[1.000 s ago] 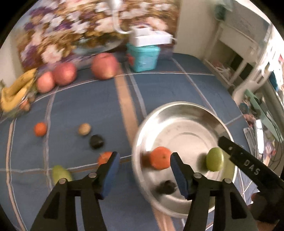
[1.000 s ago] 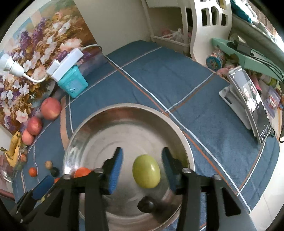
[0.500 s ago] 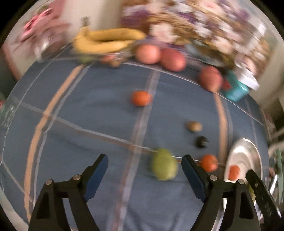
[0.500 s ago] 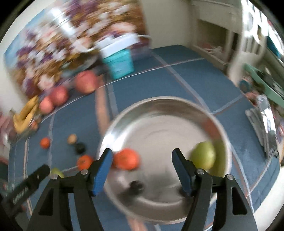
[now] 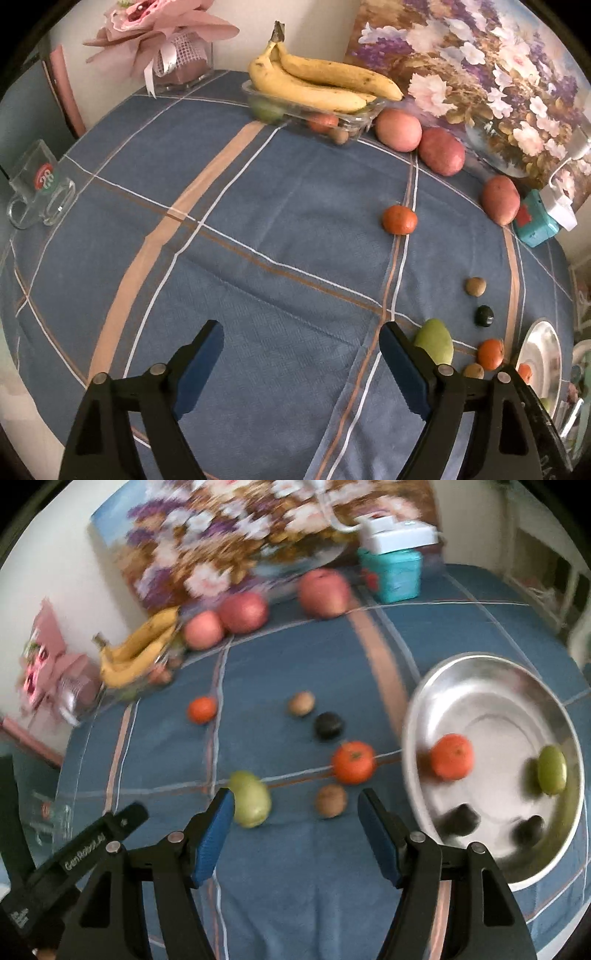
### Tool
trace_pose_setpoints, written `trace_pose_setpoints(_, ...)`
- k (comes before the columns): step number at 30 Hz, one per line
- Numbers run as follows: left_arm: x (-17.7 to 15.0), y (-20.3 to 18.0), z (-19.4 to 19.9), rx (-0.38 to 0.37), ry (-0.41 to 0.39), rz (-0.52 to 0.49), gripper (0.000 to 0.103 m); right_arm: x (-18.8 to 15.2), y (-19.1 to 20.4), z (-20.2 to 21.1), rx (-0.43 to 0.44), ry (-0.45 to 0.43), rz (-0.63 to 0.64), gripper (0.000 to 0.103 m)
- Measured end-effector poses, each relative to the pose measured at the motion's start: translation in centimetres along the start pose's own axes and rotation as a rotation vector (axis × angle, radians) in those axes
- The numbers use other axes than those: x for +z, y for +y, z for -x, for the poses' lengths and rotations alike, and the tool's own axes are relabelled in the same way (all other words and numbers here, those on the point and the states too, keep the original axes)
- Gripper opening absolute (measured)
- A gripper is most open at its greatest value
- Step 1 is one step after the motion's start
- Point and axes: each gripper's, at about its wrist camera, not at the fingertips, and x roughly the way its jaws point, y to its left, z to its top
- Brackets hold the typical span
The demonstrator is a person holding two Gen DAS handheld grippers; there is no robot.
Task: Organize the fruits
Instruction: 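Withdraw both open grippers from the plate toward the remaining fruits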
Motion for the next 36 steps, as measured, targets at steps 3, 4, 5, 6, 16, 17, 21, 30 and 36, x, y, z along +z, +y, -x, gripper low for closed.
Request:
trace_pose_setpoints(3,0.1,-0.3,-0.1,-0.014,0.006,-0.004,0.093,0.1,-0.3,0.0,-0.026,-0.006,-0.007,0.07)
trace_pose_setpoints(4,0.0,-0.5,-0.1,-0.017,0.01,-0.007,0.094,0.1,-0.5,-0.1,-0.031,-0.004,-0.014,0.07)
trace_pose_setpoints(5,0.0,-0.7,-0.2,-0.021,0.014,-0.009,0.095,0.2,-0.7,-0.1,-0.039,-0.003,-0.017,0.07)
trace_pose_setpoints(6,0.0,-0.8,-0.2,-0.025,0.016,-0.01,0.098,0.2,-0.8,-0.3,-0.049,0.001,-0.016,0.07)
trace_pose_setpoints(16,-0.6,-1.4,-0.9,0.056,0.03,-0.04,0.103,-0.3,-0.9,-0.6,-0.094,-0.007,0.044,0.098)
trace_pose_setpoints(17,-0.6,-1.4,-0.9,0.058,0.031,-0.041,0.103,-0.4,-0.8,-0.6,-0.104,-0.01,0.049,0.098)
trace_pose_setpoints(21,-0.7,-1.5,-1.1,0.071,0.044,-0.058,0.103,-0.4,-0.9,-0.5,-0.115,-0.031,0.055,0.098)
trace_pose_setpoints(30,-0.2,-2.5,-1.1,0.07,0.028,-0.086,0.103,0.2,-0.1,0.9,-0.073,-0.098,0.068,0.098)
trace_pose_setpoints(36,0.5,-2.4,-1.2,0.077,0.018,-0.073,0.103,1.5,0.4,1.0,-0.066,-0.109,0.052,0.098)
